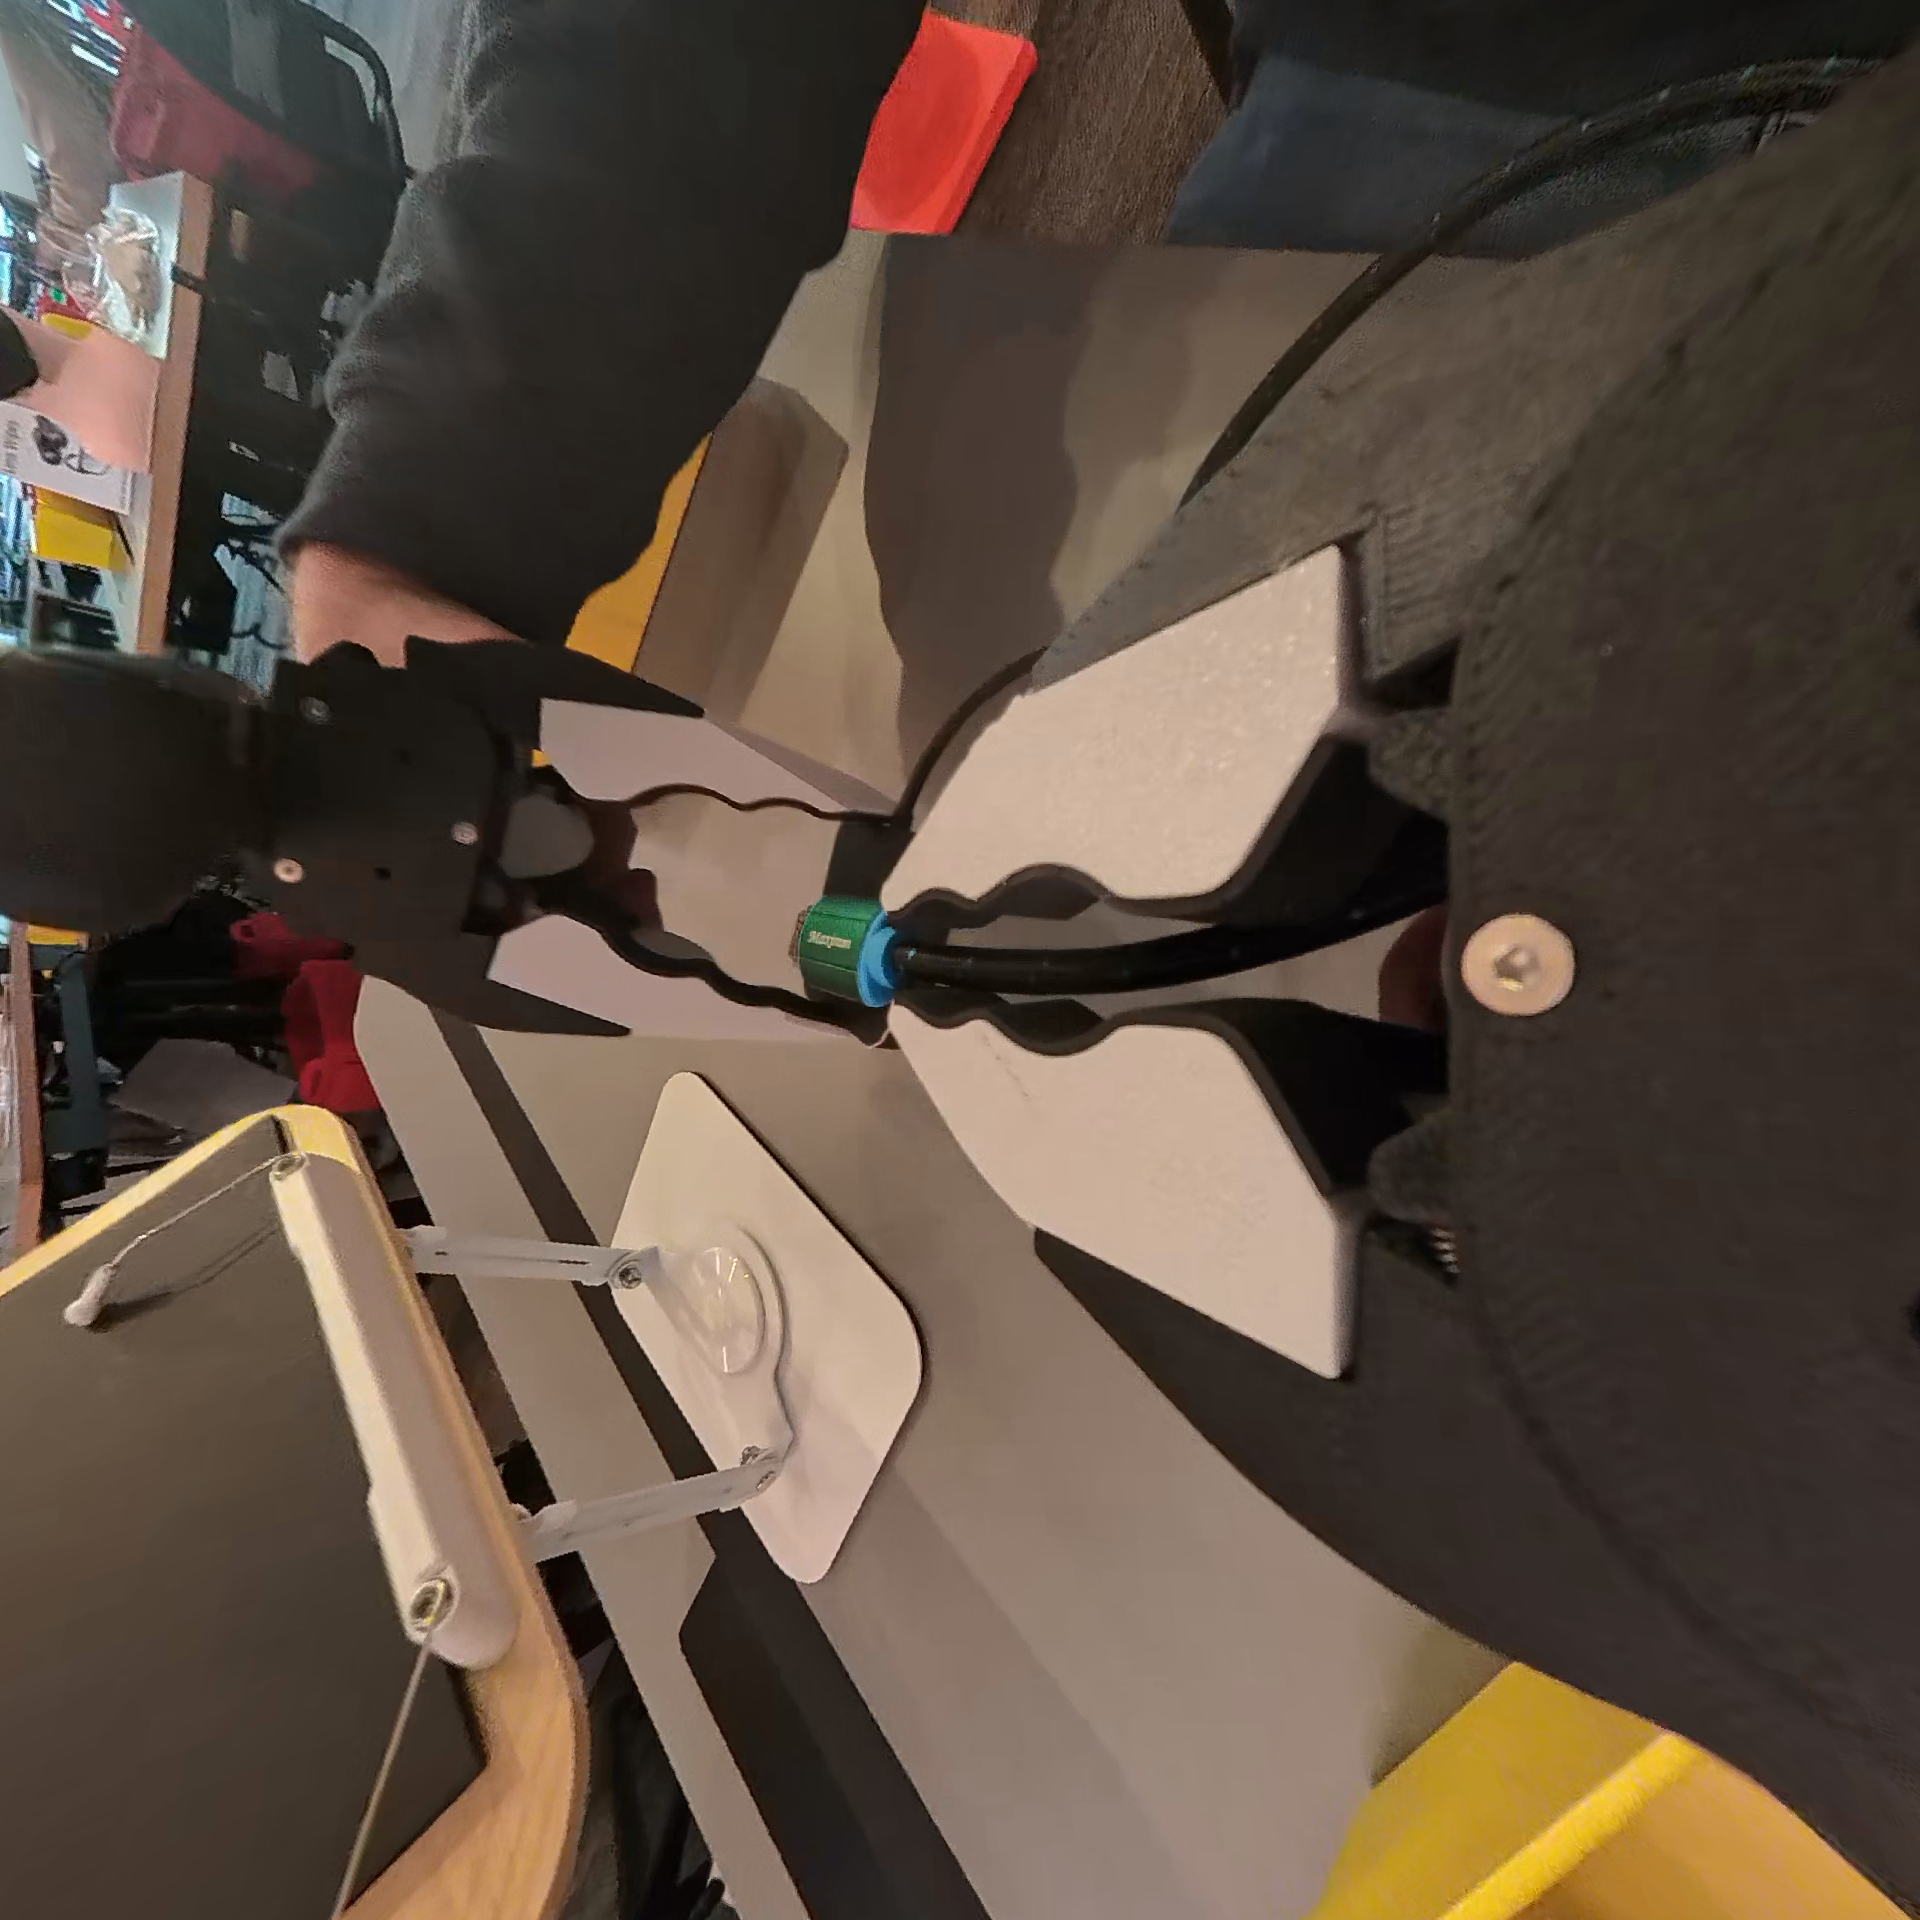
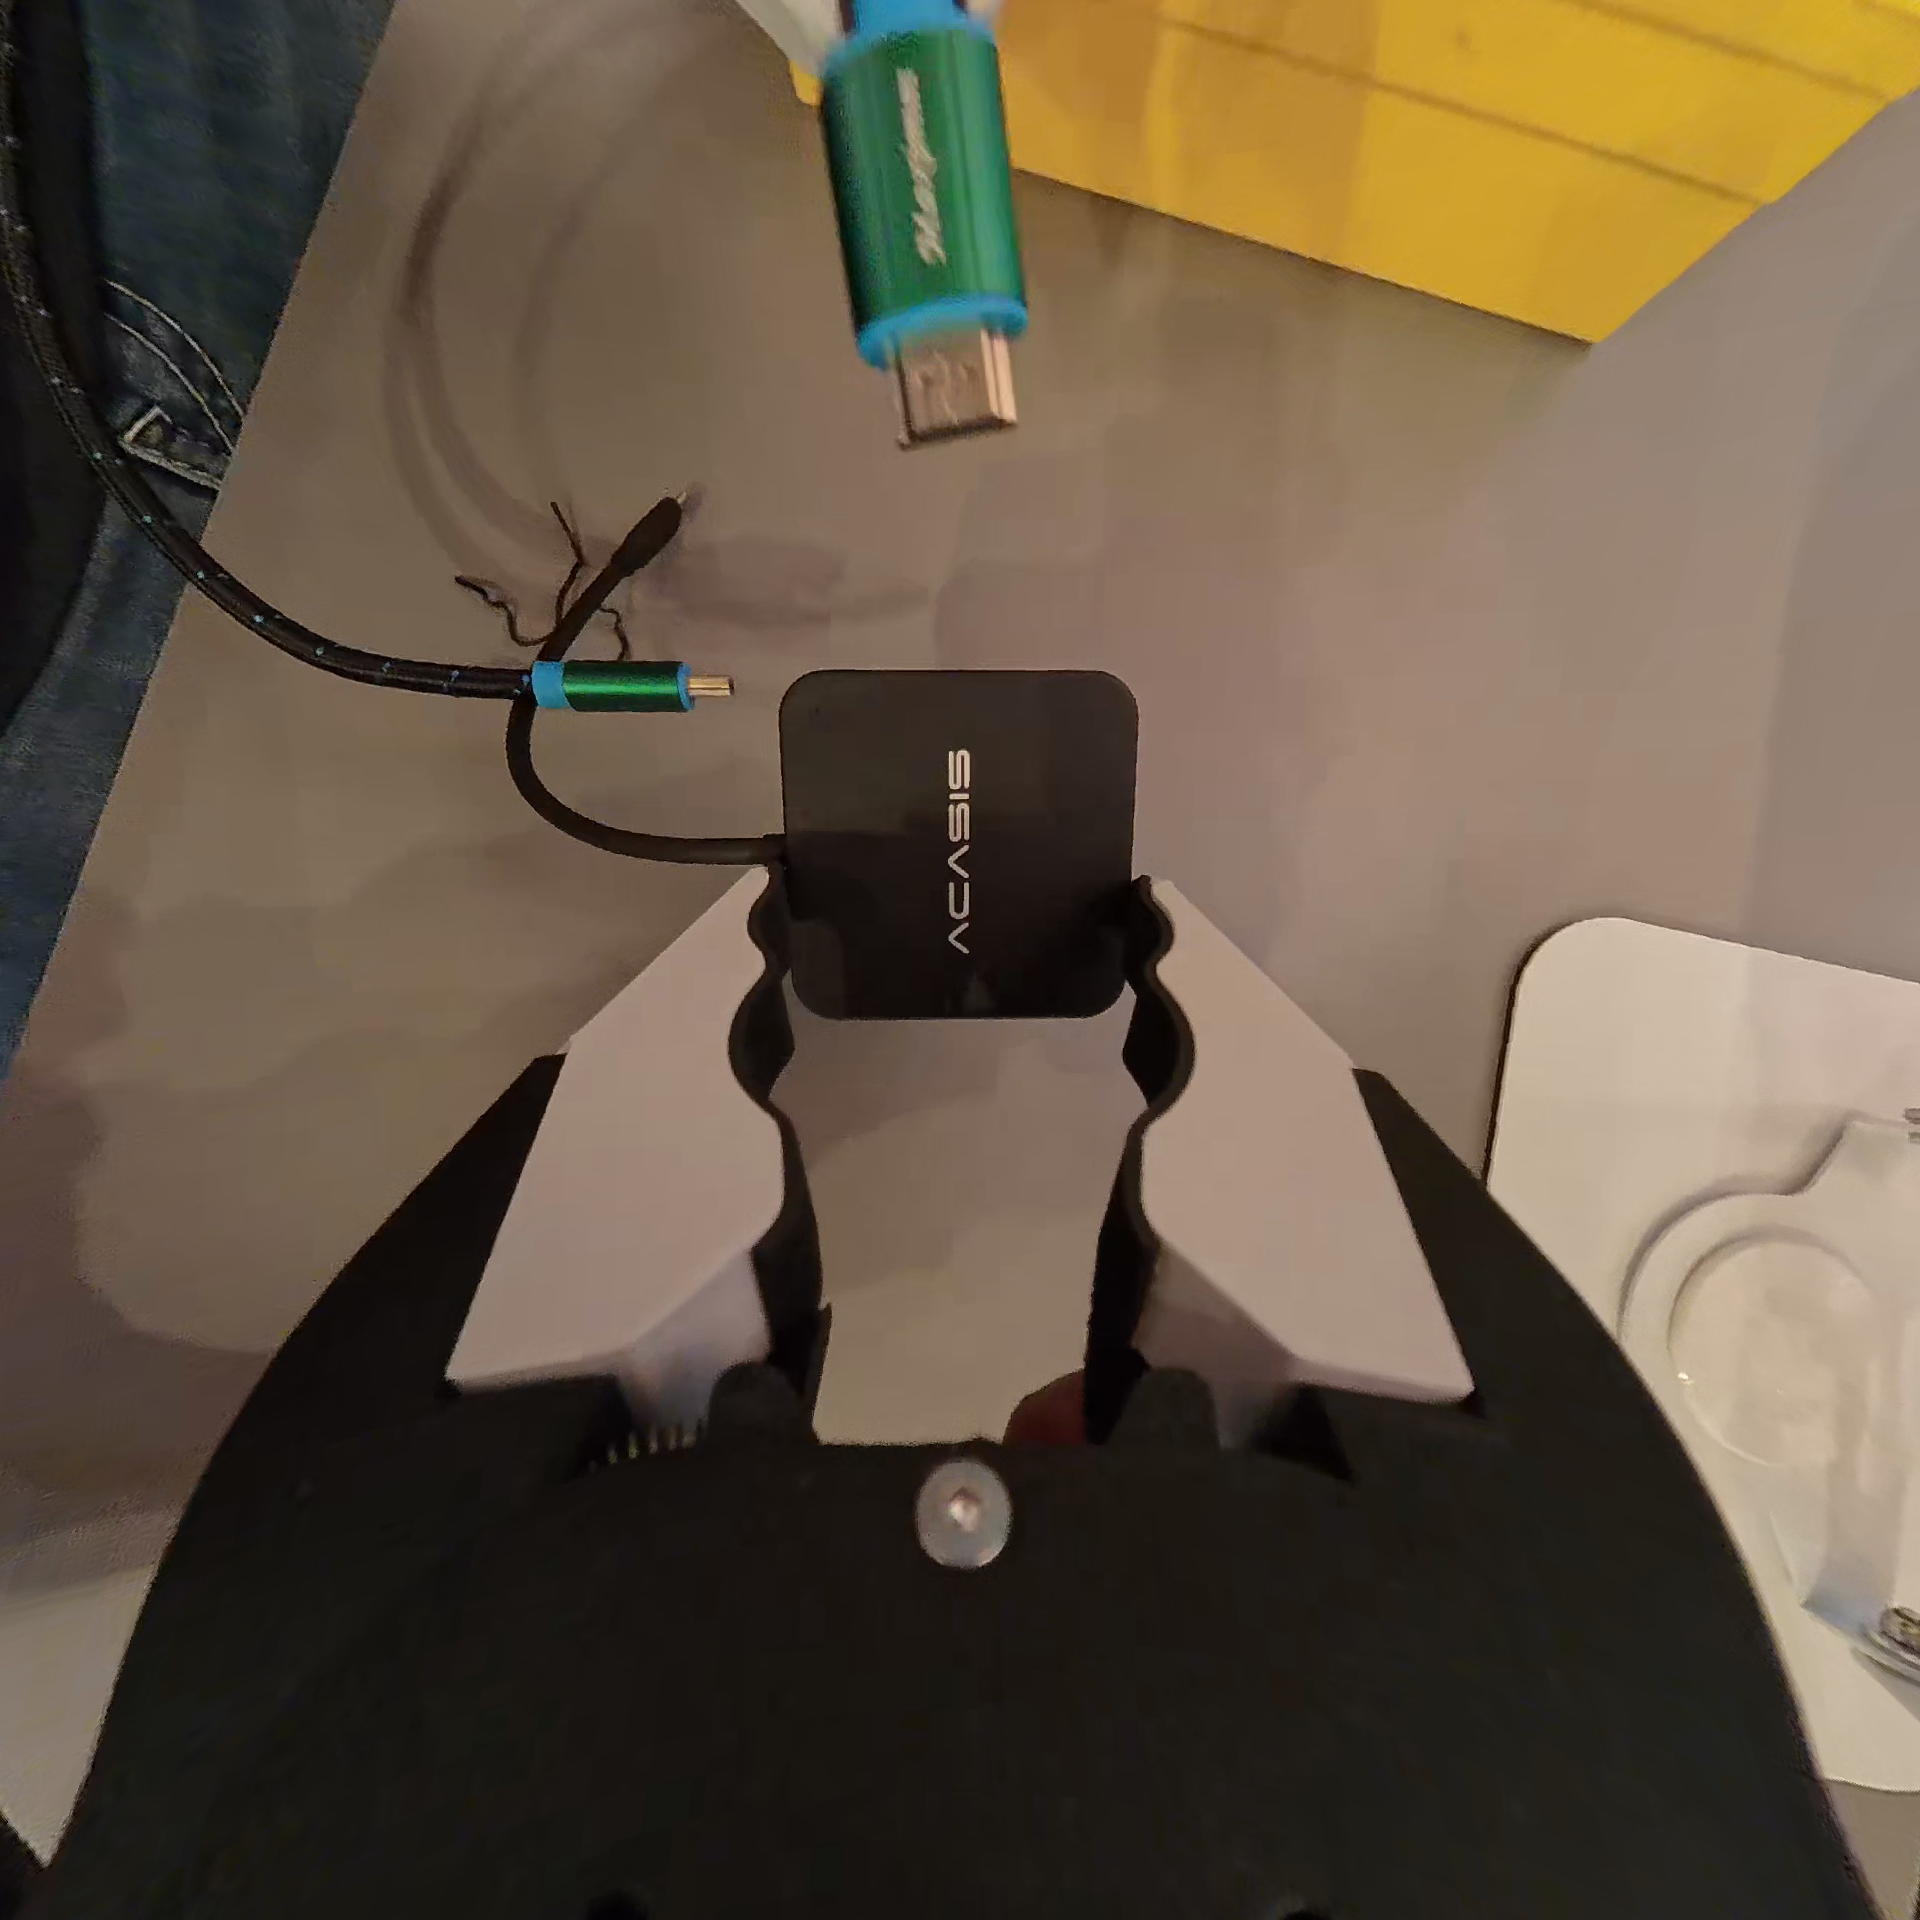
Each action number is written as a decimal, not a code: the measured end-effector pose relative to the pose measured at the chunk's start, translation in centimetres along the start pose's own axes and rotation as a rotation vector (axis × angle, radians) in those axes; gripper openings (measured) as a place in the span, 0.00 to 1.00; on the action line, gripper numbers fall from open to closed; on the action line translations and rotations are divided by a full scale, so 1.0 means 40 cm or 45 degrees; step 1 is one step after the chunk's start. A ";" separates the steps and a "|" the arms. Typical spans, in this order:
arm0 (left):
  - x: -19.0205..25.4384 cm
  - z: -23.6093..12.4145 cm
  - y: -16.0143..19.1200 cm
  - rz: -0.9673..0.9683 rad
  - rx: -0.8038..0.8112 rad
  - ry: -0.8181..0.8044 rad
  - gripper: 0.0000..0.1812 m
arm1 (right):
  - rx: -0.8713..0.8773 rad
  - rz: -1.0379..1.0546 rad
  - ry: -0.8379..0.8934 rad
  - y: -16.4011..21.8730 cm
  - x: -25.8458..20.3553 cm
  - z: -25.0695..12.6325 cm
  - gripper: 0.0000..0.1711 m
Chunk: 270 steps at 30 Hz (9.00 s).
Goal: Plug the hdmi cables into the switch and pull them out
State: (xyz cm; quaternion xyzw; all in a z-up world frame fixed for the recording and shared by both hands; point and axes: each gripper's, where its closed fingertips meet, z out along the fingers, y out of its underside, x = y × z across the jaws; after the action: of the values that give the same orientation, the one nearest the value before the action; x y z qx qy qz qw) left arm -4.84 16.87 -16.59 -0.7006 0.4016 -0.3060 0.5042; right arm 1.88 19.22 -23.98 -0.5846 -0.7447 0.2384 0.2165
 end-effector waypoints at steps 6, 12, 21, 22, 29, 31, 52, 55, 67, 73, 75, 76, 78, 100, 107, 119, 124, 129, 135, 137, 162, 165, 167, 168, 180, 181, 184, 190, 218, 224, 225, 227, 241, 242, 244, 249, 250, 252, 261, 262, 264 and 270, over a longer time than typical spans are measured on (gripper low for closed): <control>-0.005 0.015 0.034 0.012 -0.076 -0.016 0.05 | 0.059 -0.022 -0.010 -0.025 -0.019 -0.016 0.36; 0.005 0.024 0.041 0.025 -0.091 -0.003 0.05 | 0.120 -0.054 -0.004 -0.050 -0.034 -0.042 0.36; 0.011 0.021 0.033 0.041 -0.082 0.003 0.05 | 0.149 -0.071 0.001 -0.058 -0.040 -0.056 0.36; 0.013 0.021 0.033 0.051 -0.084 0.004 0.05 | 0.144 -0.072 0.004 -0.057 -0.039 -0.056 0.36; 0.017 0.016 0.017 0.021 -0.052 0.024 0.05 | 0.179 -0.101 0.038 -0.067 -0.037 -0.066 0.36; 0.019 0.015 0.014 0.023 -0.064 0.017 0.05 | 0.185 -0.112 0.046 -0.069 -0.037 -0.069 0.36; 0.046 -0.034 -0.091 0.066 -0.004 0.021 0.05 | 0.386 -0.173 0.100 -0.099 -0.050 -0.143 0.36; 0.043 -0.031 -0.085 0.073 -0.017 0.011 0.05 | 0.358 -0.162 0.105 -0.090 -0.047 -0.135 0.36; 0.015 -0.013 -0.044 0.116 -0.075 -0.068 0.05 | -0.091 0.060 0.243 0.140 0.007 -0.027 0.37; 0.005 -0.019 -0.047 0.118 -0.066 -0.087 0.05 | -0.181 0.175 0.250 0.224 0.010 0.016 0.37; 0.007 -0.017 -0.044 0.139 -0.078 -0.092 0.05 | -0.196 0.187 0.242 0.243 0.007 0.028 0.37; 0.008 -0.016 -0.042 0.148 -0.084 -0.093 0.05 | -0.191 0.197 0.236 0.247 0.005 0.034 0.37; 0.011 -0.013 -0.042 0.149 -0.085 -0.089 0.05 | -0.185 0.201 0.243 0.253 0.004 0.041 0.37; 0.011 -0.014 -0.042 0.139 -0.081 -0.082 0.05 | -0.209 -0.036 0.571 0.236 -0.012 0.047 0.14; 0.012 -0.025 -0.056 0.145 -0.064 -0.088 0.05 | -0.111 -0.163 0.551 0.188 -0.054 0.047 0.14; 0.015 -0.030 -0.065 0.155 -0.058 -0.088 0.05 | -0.167 -0.085 0.091 0.160 -0.136 0.120 0.02; 0.012 -0.040 -0.077 0.162 -0.044 -0.095 0.05 | 0.057 0.042 0.109 0.125 -0.117 0.091 0.00; 0.005 -0.058 -0.103 0.162 -0.006 -0.110 0.05 | 0.278 0.166 0.154 0.088 -0.084 0.005 0.00; 0.008 -0.069 -0.118 0.175 0.005 -0.119 0.05 | 0.201 0.115 0.307 0.094 -0.079 -0.017 0.07; 0.009 -0.066 -0.118 0.175 0.004 -0.115 0.05 | 0.077 0.094 0.259 0.108 -0.109 0.031 0.10; 0.010 -0.093 -0.150 0.189 0.045 -0.130 0.05 | 0.937 0.729 0.014 -0.060 -0.073 -0.130 0.00; 0.013 -0.090 -0.149 0.189 0.044 -0.125 0.05 | 0.992 0.829 0.025 -0.017 -0.060 -0.148 0.00; 0.015 -0.088 -0.148 0.188 0.043 -0.121 0.05 | 0.972 0.902 0.041 0.037 -0.052 -0.133 0.00; 0.016 -0.088 -0.147 0.188 0.043 -0.118 0.05 | 0.973 0.932 0.049 0.061 -0.049 -0.129 0.00; 0.022 -0.076 -0.136 0.187 0.021 -0.112 0.05 | 0.353 1.036 0.532 0.325 0.002 -0.086 0.18; 0.021 -0.075 -0.135 0.188 0.018 -0.112 0.05 | 0.270 0.999 0.612 0.328 0.000 -0.094 0.23; 0.017 -0.074 -0.131 0.186 0.015 -0.114 0.05 | 0.207 0.886 0.661 0.251 -0.047 -0.087 0.28; 0.018 -0.075 -0.131 0.187 0.015 -0.112 0.05 | 0.075 0.747 0.693 0.135 -0.114 0.068 0.48; 0.032 -0.059 -0.109 0.184 -0.020 -0.086 0.05 | -0.139 0.858 0.686 0.349 -0.092 -0.022 0.37; 0.033 -0.058 -0.108 0.178 -0.019 -0.079 0.05 | 0.097 0.796 0.620 0.333 -0.082 -0.019 0.37; 0.033 -0.057 -0.105 0.176 -0.022 -0.078 0.05 | 0.178 0.787 0.594 0.319 -0.084 -0.021 0.37; 0.035 -0.052 -0.098 0.169 -0.031 -0.068 0.05 | 0.332 0.758 0.561 0.288 -0.087 -0.035 0.37; 0.085 0.008 -0.046 0.139 -0.099 0.042 0.05 | 0.839 0.173 0.470 0.031 -0.153 -0.191 0.37; 0.091 0.011 -0.045 0.139 -0.102 0.052 0.05 | 0.840 0.145 0.465 0.018 -0.156 -0.194 0.37; 0.103 0.017 -0.042 0.143 -0.109 0.074 0.05 | 0.816 0.101 0.478 0.002 -0.153 -0.196 0.37; 0.126 0.027 -0.037 0.152 -0.124 0.117 0.05 | 0.696 0.016 0.469 -0.019 -0.138 -0.180 0.37; 0.129 0.029 -0.035 0.153 -0.129 0.122 0.05 | 0.671 0.000 0.468 -0.023 -0.135 -0.176 0.37; 0.134 0.031 -0.030 0.150 -0.135 0.141 0.05 | 0.630 -0.033 0.471 -0.031 -0.128 -0.172 0.37; 0.140 0.040 0.000 0.164 -0.189 0.178 0.05 | 0.502 -0.132 0.423 -0.061 -0.118 -0.152 0.37; 0.140 0.039 0.002 0.161 -0.192 0.182 0.05 | 0.497 -0.138 0.418 -0.063 -0.117 -0.153 0.37; 0.140 0.037 0.002 0.154 -0.190 0.194 0.05 | 0.481 -0.152 0.408 -0.067 -0.116 -0.155 0.37; 0.140 0.036 0.014 0.170 -0.234 0.202 0.05 | 0.382 -0.195 0.407 -0.068 -0.113 -0.153 0.37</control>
State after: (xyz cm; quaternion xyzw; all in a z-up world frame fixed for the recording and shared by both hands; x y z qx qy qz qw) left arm -1.04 12.56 -17.42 -0.6892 0.5122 -0.2883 0.4237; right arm 4.48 14.90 -17.68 -0.5179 -0.6994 0.2338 0.4336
